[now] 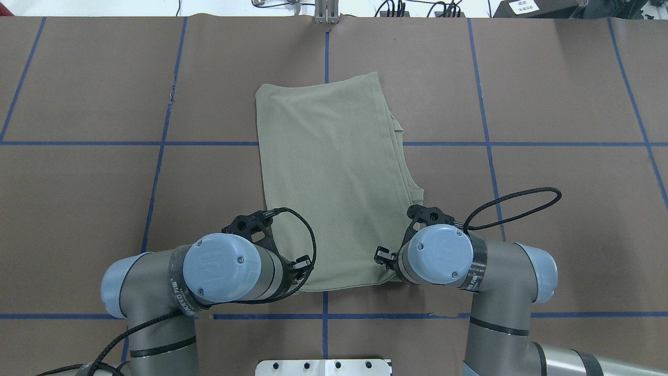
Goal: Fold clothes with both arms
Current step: 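Lift the near edge with both grippers and fold it toward the far edge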
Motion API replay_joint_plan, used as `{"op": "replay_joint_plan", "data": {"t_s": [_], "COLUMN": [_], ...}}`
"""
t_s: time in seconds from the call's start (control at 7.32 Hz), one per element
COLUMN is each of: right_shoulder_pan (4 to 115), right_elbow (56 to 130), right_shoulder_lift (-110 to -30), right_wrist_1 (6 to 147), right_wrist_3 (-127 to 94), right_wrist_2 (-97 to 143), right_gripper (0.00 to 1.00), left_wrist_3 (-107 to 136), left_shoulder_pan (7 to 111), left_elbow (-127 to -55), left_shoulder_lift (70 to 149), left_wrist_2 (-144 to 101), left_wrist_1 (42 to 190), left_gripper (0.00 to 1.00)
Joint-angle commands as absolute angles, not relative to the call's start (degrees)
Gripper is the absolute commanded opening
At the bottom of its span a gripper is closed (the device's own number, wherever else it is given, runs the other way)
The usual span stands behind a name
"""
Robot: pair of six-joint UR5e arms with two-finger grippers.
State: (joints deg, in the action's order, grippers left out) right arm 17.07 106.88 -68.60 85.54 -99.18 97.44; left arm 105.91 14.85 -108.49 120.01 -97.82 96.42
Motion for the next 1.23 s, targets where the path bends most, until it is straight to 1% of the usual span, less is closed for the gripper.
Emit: {"op": "replay_joint_plan", "data": {"t_s": [0.0, 0.27, 0.68, 0.82, 0.96, 1.09], "right_shoulder_pan": [17.4, 17.6, 17.8, 18.0, 18.1, 17.8], "right_elbow": [107.3, 107.3, 109.6, 111.2, 113.9, 118.9], "right_shoulder_lift": [-68.2, -67.1, -67.5, -68.1, -68.6, -71.7], "right_wrist_1": [85.6, 85.7, 85.6, 85.6, 85.9, 85.9], "right_wrist_3": [-99.1, -99.2, -99.2, -99.1, -99.2, -99.3], "right_wrist_2": [98.1, 98.0, 98.2, 100.2, 103.1, 104.8], "right_gripper": [0.0, 0.0, 0.0, 0.0, 0.0, 0.0], "left_wrist_3": [105.9, 105.9, 105.9, 105.9, 105.9, 105.9], "left_shoulder_pan": [14.9, 14.9, 14.7, 13.0, 10.5, 8.9], "left_elbow": [-108.5, -108.5, -109.0, -111.2, -115.2, -119.1], "left_shoulder_lift": [119.9, 119.9, 119.6, 118.1, 115.2, 114.5], "left_wrist_2": [-97.8, -97.8, -97.8, -97.7, -97.6, -97.6], "left_wrist_1": [96.4, 96.4, 96.4, 96.3, 96.0, 93.0], "left_gripper": [0.0, 0.0, 0.0, 0.0, 0.0, 0.0]}}
